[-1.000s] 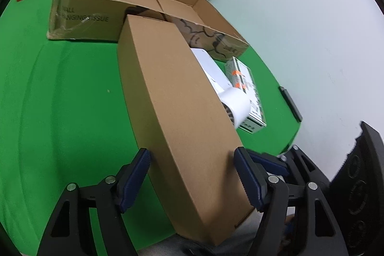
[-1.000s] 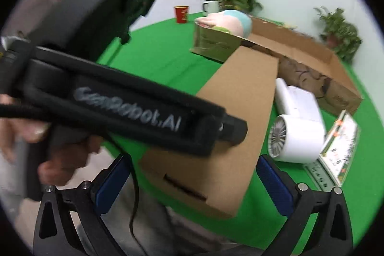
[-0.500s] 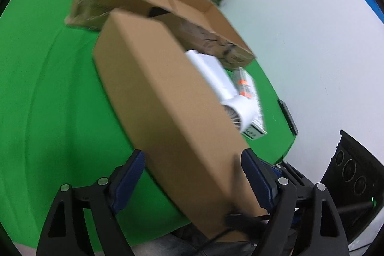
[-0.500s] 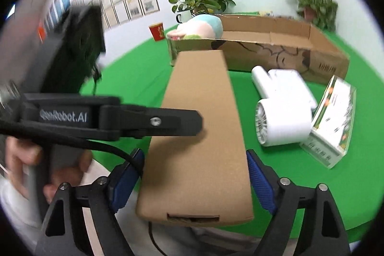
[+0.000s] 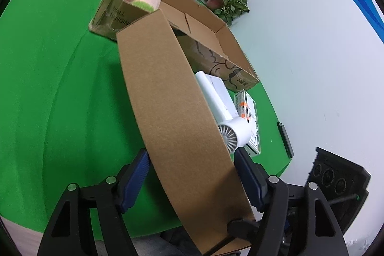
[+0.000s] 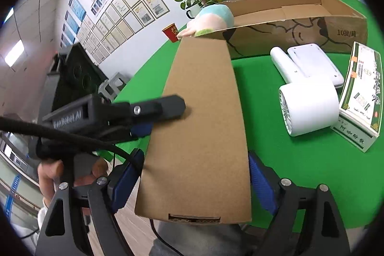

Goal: Organize objects
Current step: 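Lift the cardboard insert and turn it open side up with the right gripper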

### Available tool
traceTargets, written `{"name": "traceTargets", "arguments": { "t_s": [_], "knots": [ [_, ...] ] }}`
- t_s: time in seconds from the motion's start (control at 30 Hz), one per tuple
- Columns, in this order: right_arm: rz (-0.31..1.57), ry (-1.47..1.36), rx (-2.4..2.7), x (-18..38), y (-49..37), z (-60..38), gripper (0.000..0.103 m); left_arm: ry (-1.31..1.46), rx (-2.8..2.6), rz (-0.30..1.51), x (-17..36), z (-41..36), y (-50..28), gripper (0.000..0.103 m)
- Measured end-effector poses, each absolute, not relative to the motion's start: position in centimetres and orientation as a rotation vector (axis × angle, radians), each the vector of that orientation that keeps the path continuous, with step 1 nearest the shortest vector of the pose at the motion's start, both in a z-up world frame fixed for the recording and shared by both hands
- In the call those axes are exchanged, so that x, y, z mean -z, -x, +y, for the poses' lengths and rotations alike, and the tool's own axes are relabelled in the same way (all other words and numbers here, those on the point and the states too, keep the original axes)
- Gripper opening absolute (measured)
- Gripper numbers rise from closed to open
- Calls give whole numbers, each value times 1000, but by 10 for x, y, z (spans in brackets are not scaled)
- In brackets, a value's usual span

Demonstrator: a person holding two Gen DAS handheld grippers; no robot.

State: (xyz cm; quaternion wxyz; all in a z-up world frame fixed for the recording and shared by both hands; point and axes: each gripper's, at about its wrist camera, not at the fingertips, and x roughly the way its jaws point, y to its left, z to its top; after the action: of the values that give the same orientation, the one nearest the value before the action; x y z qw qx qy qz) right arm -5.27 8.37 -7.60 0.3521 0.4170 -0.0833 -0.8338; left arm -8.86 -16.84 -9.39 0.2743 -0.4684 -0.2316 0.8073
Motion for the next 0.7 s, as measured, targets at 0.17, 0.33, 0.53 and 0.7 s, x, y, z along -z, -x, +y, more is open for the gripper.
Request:
{"name": "traceTargets", "arguments": {
  "t_s": [0.17,0.33,0.53,0.7],
  "knots": [
    [-74,-978,2217,58,39,90,90,1241,-2153,-609,84,-159,92,68],
    [-85,-943,2217,51,47,110,91,1206,-2139,-559,79,-134,95,51],
    [-65,-983,2209,54,58,127,92,1183,-2097,-492,78,-95,102,45],
    [-46,-989,2196,55,51,134,92,1195,-2074,-454,86,-72,106,40]
  ]
}}
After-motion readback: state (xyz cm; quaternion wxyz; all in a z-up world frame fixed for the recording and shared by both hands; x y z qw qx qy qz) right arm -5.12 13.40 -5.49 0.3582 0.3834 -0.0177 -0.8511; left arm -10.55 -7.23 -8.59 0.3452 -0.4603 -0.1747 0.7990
